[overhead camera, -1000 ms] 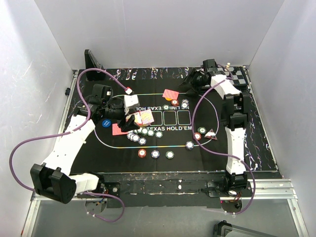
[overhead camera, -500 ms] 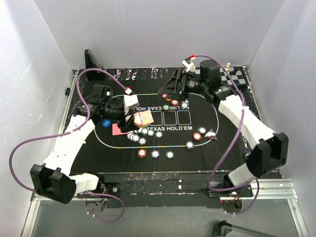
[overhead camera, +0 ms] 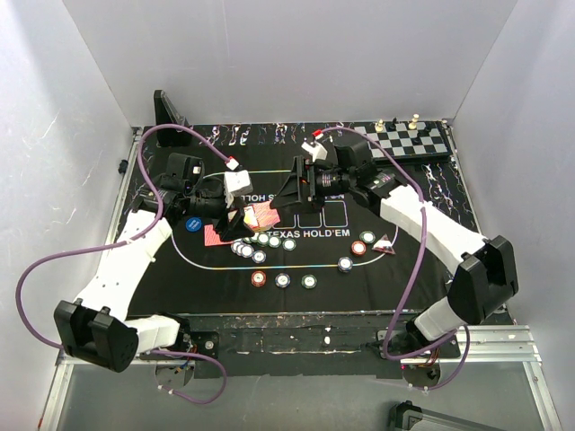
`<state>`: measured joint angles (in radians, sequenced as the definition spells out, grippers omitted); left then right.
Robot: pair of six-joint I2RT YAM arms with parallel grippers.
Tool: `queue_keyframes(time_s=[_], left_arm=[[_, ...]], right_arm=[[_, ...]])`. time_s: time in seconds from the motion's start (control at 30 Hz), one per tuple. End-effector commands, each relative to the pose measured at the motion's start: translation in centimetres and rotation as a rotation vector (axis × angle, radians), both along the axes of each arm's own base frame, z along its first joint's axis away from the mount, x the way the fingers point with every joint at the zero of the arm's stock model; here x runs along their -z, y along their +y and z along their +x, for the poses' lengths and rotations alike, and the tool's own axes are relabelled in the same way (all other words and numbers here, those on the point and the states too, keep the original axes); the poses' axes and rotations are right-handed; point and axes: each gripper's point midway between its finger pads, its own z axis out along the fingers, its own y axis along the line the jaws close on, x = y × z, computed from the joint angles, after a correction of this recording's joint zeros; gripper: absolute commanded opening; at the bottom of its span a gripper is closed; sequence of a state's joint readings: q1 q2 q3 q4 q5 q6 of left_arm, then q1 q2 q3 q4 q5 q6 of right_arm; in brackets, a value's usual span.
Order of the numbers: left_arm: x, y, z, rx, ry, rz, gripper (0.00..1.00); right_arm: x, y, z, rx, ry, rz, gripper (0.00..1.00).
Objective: Distribute texas hold em gaming equipment
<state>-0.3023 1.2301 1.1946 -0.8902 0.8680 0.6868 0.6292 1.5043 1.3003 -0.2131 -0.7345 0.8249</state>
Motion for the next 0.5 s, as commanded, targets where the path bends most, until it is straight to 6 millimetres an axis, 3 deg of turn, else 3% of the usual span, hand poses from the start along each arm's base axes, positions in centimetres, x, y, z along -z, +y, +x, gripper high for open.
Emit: queue_keyframes(time_s=[0.0,0.3,0.47], left_arm=[[-3.5,-0.4,-0.5,0.019,-0.079,-0.07,0.0],[-3.8,-0.2,-1.2,0.022,-0.076,-0.07,0.0],[-3.9,-0.1,-1.6,0.025,-0.084,-0.074,0.0]], right_arm=[[0.8,0.8,0.3,-0.028,-0.026,0.002,0.91],[1.7,3.0,0.7,-0.047,-0.005,0.033,0.92],[1.0,4.2,0.6,-0.069,0.006,0.099,0.92]])
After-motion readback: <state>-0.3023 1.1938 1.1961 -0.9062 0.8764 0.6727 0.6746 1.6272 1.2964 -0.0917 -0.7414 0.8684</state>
